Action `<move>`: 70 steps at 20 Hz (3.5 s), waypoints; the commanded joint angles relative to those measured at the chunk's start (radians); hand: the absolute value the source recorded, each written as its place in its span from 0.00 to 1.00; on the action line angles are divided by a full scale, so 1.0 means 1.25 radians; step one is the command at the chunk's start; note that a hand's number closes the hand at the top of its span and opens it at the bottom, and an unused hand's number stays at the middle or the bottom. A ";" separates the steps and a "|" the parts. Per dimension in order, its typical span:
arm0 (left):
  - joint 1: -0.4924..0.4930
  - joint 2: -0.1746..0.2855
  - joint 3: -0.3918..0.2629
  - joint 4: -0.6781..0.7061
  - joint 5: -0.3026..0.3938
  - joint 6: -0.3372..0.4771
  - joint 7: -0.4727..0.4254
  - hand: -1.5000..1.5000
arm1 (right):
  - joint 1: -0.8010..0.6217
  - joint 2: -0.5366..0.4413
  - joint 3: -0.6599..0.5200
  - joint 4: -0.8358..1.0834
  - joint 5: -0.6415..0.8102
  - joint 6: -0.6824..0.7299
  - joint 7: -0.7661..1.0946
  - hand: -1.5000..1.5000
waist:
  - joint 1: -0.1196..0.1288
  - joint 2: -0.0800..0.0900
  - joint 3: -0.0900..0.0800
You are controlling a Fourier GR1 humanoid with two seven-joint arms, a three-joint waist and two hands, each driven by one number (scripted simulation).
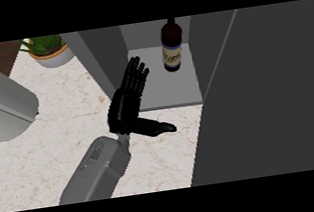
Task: Pick up the wine, place it into the cabinet and close the cabinet
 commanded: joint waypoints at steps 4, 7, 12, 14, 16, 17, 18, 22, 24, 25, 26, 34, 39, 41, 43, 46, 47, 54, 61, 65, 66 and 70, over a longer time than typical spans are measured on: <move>0.201 0.065 -0.033 -0.225 0.014 -0.010 0.041 0.00 | 0.038 -0.046 0.004 -0.193 0.015 -0.006 0.094 0.00 | -0.005 0.004 -0.001; 0.242 0.085 -0.021 -0.269 0.024 -0.023 0.039 0.00 | 0.054 -0.086 0.015 -0.188 0.001 0.036 0.069 0.00 | -0.012 0.006 0.000; 0.350 0.163 0.002 -0.314 0.037 -0.097 -0.001 0.00 | 0.058 -0.109 0.046 -0.191 -0.013 0.071 0.040 0.00 | -0.016 0.006 -0.001; 0.352 0.188 0.023 -0.385 0.060 -0.096 0.028 0.00 | 0.022 -0.102 0.048 -0.170 -0.060 0.104 0.052 0.00 | -0.001 0.008 0.000; 0.342 0.199 0.046 -0.385 0.062 -0.081 0.042 0.00 | 0.032 -0.138 0.086 -0.155 -0.053 0.160 0.035 0.00 | -0.008 0.008 0.000; 0.360 0.201 0.044 -0.363 0.051 -0.112 -0.003 0.00 | 0.008 -0.145 0.115 -0.148 -0.049 0.186 0.052 0.00 | -0.001 0.010 -0.002; 0.382 0.213 0.039 -0.400 0.049 -0.106 0.008 0.00 | -0.002 -0.164 0.098 -0.153 -0.052 0.205 0.045 1.00 | 0.001 0.009 -0.001; 0.401 0.250 0.089 -0.404 0.058 -0.119 -0.004 0.00 | 0.000 -0.198 0.140 -0.195 -0.054 0.253 0.044 1.00 | -0.006 0.009 -0.001; 0.392 0.272 0.121 -0.404 0.075 -0.133 0.006 0.00 | -0.029 -0.163 0.162 -0.196 -0.037 0.241 0.072 1.00 | -0.007 0.011 -0.002; 0.390 0.303 0.149 -0.399 0.102 -0.159 0.028 0.00 | -0.034 -0.143 0.209 -0.145 0.004 0.252 0.038 1.00 | -0.010 0.010 -0.001; 0.385 0.316 0.162 -0.390 0.102 -0.183 0.018 0.00 | -0.033 -0.155 0.176 -0.176 -0.024 0.244 0.063 1.00 | -0.011 0.011 -0.001; 0.423 0.373 0.237 -0.371 0.163 -0.259 0.027 0.00 | -0.101 -0.089 0.245 -0.158 0.033 0.231 0.100 1.00 | -0.009 0.010 -0.003; 0.387 0.382 0.248 -0.368 0.164 -0.258 0.049 0.00 | -0.177 -0.052 0.232 -0.146 -0.011 0.248 0.177 1.00 | -0.001 0.015 -0.004; 0.408 0.408 0.261 -0.376 0.185 -0.296 0.057 0.00 | -0.200 -0.026 0.227 -0.130 -0.009 0.240 0.174 1.00 | 0.011 0.015 -0.005; 0.414 0.389 0.248 -0.368 0.171 -0.292 0.046 0.00 | -0.206 0.007 0.229 -0.100 -0.034 0.240 0.147 1.00 | 0.015 0.016 -0.004; 0.400 0.430 0.275 -0.381 0.205 -0.310 0.082 0.00 | -0.223 0.030 0.245 -0.073 -0.035 0.254 0.145 1.00 | 0.025 0.017 -0.005; 0.405 0.424 0.263 -0.390 0.198 -0.316 0.079 0.00 | -0.239 0.033 0.233 -0.070 -0.045 0.261 0.159 1.00 | 0.031 0.018 -0.005; 0.385 0.439 0.281 -0.372 0.216 -0.332 0.095 0.00 | -0.298 0.078 0.190 -0.044 -0.073 0.278 0.199 1.00 | 0.046 0.023 -0.007; 0.370 0.445 0.290 -0.353 0.229 -0.360 0.099 0.00 | -0.443 0.176 0.125 0.056 -0.094 0.277 0.298 1.00 | 0.069 0.024 -0.009; 0.381 0.451 0.302 -0.320 0.215 -0.382 0.081 0.00 | -0.609 0.325 0.115 0.191 -0.084 0.235 0.381 1.00 | 0.061 0.020 -0.008; 0.360 0.449 0.307 -0.331 0.231 -0.348 0.107 0.00 | -0.673 0.356 0.105 0.230 -0.088 0.241 0.413 1.00 | 0.057 0.020 -0.006; 0.372 0.457 0.320 -0.283 0.221 -0.388 0.091 0.00 | -0.872 0.508 0.044 0.420 -0.092 0.226 0.488 1.00 | 0.038 0.019 -0.004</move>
